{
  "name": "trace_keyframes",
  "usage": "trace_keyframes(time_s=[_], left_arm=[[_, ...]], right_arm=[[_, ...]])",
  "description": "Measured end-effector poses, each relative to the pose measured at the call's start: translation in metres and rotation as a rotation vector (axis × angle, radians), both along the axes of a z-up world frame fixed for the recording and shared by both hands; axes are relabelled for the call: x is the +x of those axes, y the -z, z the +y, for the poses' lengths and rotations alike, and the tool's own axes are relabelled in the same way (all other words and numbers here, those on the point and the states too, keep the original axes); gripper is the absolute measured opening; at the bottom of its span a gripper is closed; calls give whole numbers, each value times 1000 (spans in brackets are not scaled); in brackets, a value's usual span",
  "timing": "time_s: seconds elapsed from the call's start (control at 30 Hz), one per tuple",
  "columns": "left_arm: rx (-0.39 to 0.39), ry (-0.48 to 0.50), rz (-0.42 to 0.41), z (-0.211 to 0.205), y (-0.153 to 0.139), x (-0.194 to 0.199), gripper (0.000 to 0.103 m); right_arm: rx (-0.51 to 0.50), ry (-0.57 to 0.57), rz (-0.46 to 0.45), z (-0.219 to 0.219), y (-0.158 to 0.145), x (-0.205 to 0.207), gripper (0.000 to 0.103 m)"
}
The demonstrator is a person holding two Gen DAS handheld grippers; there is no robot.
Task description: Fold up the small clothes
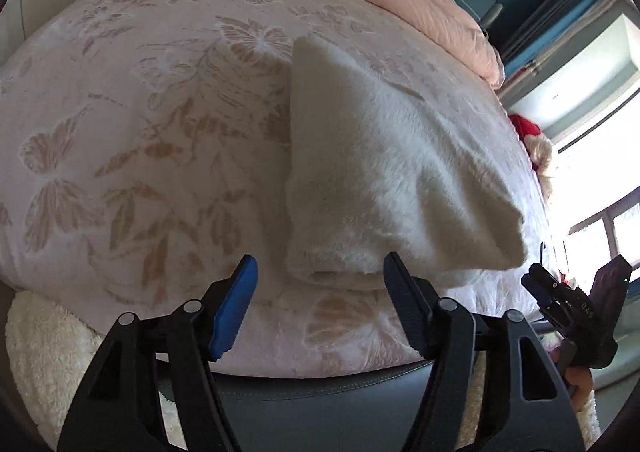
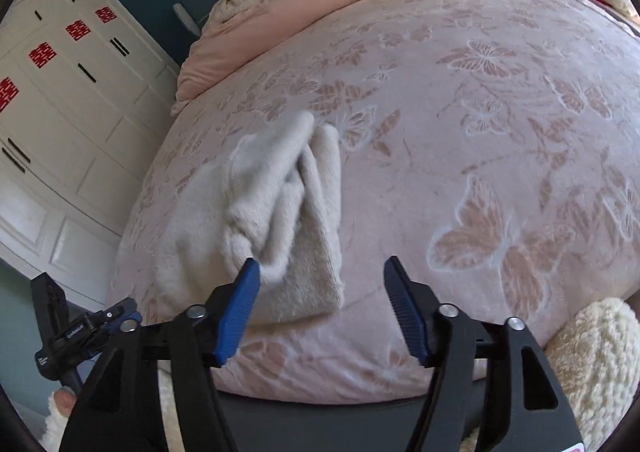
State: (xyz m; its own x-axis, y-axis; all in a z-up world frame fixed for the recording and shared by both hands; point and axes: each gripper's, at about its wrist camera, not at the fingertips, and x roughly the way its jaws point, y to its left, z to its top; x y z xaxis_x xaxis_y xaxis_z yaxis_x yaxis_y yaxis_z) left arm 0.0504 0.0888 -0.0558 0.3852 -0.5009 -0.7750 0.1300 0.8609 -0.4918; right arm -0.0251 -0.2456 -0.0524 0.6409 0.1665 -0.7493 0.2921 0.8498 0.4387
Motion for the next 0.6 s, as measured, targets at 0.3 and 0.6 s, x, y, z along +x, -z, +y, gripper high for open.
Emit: trace_keyframes(time_s=[0.3,0.6], left_arm=[[-79,-51,124,-22,32,85,93],[-92,-39,68,-38,2,106,44]], right_arm=[[184,-9,191,0,63,111,85],[110,-155,-65,38,-19,137,36]])
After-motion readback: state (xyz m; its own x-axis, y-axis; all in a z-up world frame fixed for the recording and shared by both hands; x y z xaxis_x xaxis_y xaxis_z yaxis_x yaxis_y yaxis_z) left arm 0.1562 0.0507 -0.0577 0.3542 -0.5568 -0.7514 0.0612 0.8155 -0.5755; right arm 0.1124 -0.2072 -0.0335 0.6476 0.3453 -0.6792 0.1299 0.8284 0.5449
